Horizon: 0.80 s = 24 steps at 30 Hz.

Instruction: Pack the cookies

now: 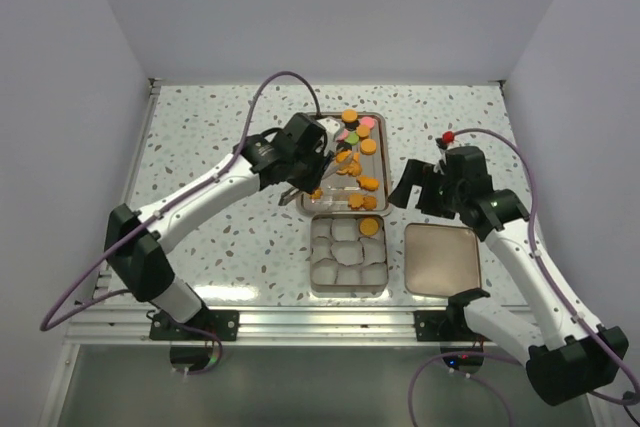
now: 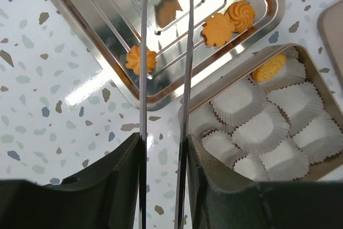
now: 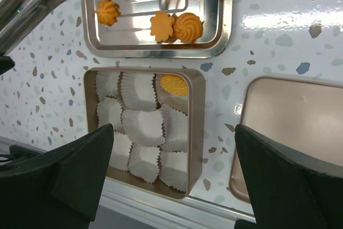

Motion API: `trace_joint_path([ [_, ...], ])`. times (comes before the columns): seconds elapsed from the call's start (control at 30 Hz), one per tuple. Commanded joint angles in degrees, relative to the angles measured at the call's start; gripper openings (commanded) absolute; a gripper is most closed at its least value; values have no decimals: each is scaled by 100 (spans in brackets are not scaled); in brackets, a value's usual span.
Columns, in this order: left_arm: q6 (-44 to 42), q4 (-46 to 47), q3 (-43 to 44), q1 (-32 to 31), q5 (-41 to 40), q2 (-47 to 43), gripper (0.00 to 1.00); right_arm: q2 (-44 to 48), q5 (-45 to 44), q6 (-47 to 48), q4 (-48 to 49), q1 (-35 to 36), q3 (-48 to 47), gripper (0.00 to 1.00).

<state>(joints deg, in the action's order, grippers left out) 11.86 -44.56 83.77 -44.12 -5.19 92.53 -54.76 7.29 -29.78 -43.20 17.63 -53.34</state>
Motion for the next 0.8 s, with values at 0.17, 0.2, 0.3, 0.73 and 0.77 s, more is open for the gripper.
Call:
trace_joint_path([
  [0.17,396,-71,-1098,-798,-52,-1588,26,-464,835,-520,1163,13,43,99],
  [0.2,544,-62,-1221,-852,-17,-1693,26,-517,923,-598,1234,21,43,99],
  [0.3,808,34,-1722,-1002,150,-2098,25,-702,1037,-704,1437,13,17,99],
  [0.73,1020,35,-2417,-1467,563,-2600,24,-817,1134,-907,1534,13,131,99],
  [0.77,1020,35,-2435,-1485,554,-2600,24,-808,1117,-924,1534,13,148,99],
])
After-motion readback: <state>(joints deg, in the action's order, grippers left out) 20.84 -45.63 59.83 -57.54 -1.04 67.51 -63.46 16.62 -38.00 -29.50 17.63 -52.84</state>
